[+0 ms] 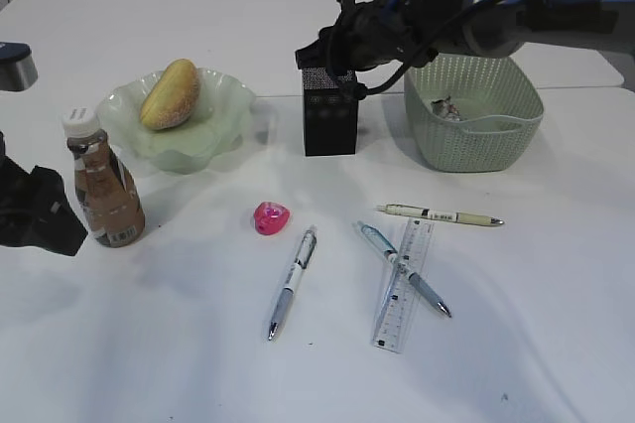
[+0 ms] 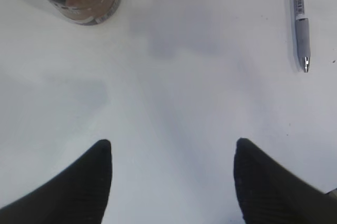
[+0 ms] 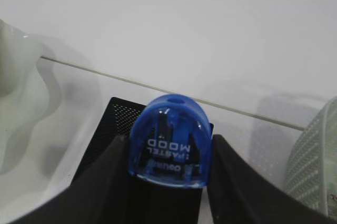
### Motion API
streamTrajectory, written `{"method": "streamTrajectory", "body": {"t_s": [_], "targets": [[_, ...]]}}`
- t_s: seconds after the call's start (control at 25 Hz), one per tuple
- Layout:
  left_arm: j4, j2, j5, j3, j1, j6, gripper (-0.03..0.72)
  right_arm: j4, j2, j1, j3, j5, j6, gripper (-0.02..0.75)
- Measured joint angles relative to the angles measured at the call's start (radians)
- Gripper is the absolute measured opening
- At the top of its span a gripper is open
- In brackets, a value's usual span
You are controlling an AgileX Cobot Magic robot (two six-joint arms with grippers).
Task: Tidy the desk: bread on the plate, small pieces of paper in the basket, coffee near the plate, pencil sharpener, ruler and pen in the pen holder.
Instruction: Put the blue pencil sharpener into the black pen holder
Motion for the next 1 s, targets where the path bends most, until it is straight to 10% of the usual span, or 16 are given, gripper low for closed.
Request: {"method": "streamTrajectory", "body": {"t_s": [1.0], "targets": [[0.0, 0.0, 0.0, 0.0, 0.0, 0.0, 0.51, 0.008, 0.025, 0.027, 0.0, -0.054, 0.0, 0.335]]}}
